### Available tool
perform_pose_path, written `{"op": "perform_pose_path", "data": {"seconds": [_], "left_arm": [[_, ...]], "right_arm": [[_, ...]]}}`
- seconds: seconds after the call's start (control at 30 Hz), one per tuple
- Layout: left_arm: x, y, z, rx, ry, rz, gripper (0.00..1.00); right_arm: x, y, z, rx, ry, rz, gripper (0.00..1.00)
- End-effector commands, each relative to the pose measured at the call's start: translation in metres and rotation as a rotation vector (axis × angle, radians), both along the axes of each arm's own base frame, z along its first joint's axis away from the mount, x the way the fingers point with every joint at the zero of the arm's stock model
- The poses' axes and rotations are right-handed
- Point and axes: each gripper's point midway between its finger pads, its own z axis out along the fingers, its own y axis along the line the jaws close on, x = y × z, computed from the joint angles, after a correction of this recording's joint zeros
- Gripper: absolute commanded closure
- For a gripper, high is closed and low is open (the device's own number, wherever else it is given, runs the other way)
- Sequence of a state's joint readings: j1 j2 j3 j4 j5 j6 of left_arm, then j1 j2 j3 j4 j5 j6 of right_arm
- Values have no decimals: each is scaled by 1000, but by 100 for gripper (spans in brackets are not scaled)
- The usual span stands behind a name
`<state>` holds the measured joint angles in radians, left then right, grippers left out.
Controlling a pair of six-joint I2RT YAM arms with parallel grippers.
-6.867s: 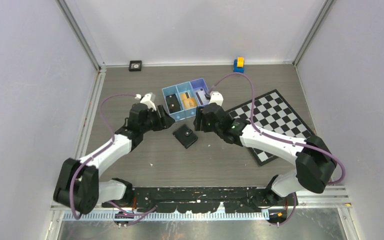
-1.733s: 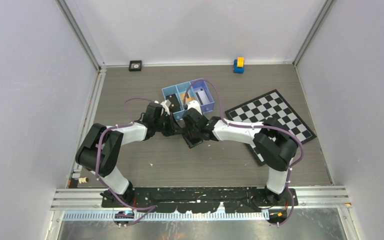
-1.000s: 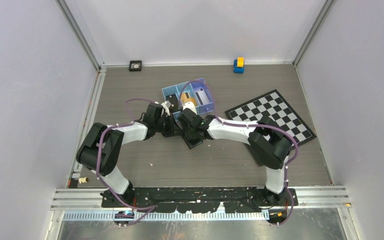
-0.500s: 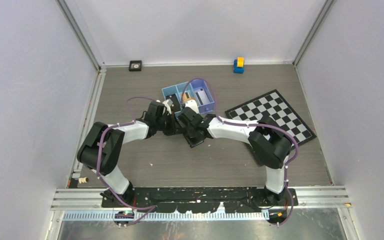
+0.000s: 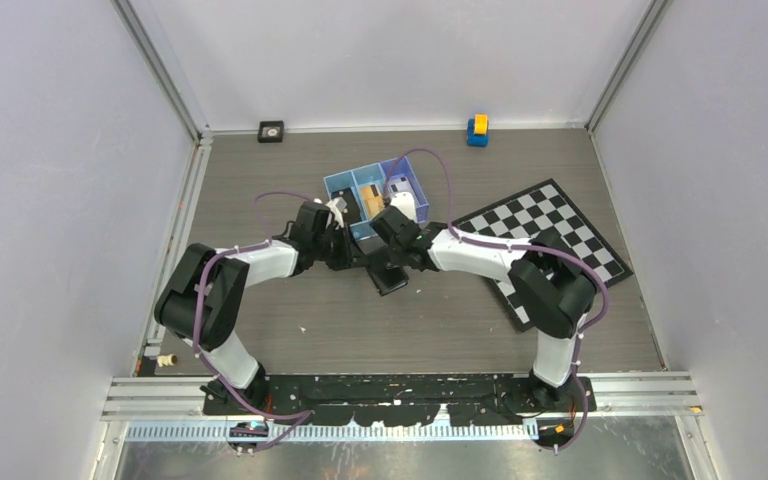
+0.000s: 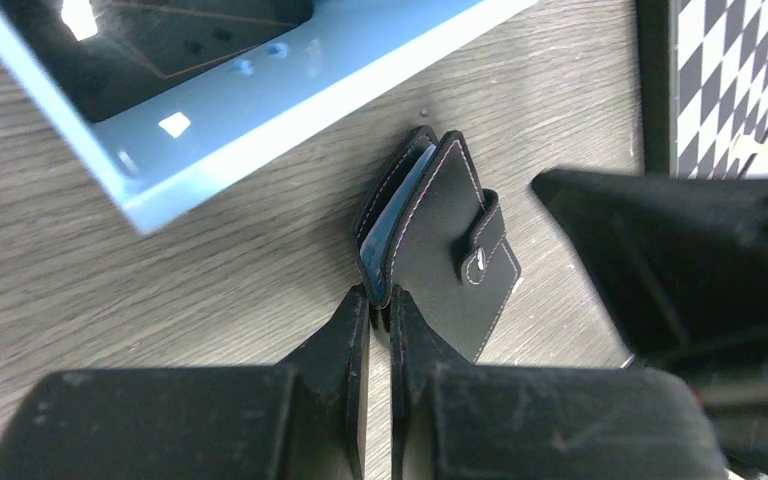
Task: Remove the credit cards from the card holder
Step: Open the card holder at the center of the board.
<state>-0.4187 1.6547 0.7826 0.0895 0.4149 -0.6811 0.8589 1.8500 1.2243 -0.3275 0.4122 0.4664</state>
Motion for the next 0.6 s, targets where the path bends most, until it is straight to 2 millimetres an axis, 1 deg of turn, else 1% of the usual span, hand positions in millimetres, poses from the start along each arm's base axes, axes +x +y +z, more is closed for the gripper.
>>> {"op": "perform_pose_path", "data": {"seconds": [0.0,0.1,0.13,0.2,0.23,0.27,0.3,0.33,0.4,0.57], "left_arm": [[-3,10,-6,53,14,-6,100],[-3,10,-6,55,12,-6,100],[-3,10,-6,54,12,-7,100],[-4,10,-6,52,13,-8,100],[-4,9,-6,49,13,-10,100],[-4,9,-6,46,13,-10,100],[-4,9,-5,43,13,-11,100],[-4,8,-6,42,14,-12,100],[-4,8,-5,38,14,-13,100],[-4,6,-5,29,16,-17,100]], "right_arm": [[13,-57,11,-118,-52,-137,100],[16,-66,13,-107,-53,-172,100],[16,-63,13,-82,-41,-157,97],[9,-46,12,10,-13,-87,62],[6,-36,14,63,-9,-50,46],[2,-29,17,106,-6,-15,33],[-1,-23,20,141,-3,12,24],[-4,-18,21,164,5,41,18],[-8,-9,23,205,16,84,15],[-19,12,18,263,68,179,12]]}}
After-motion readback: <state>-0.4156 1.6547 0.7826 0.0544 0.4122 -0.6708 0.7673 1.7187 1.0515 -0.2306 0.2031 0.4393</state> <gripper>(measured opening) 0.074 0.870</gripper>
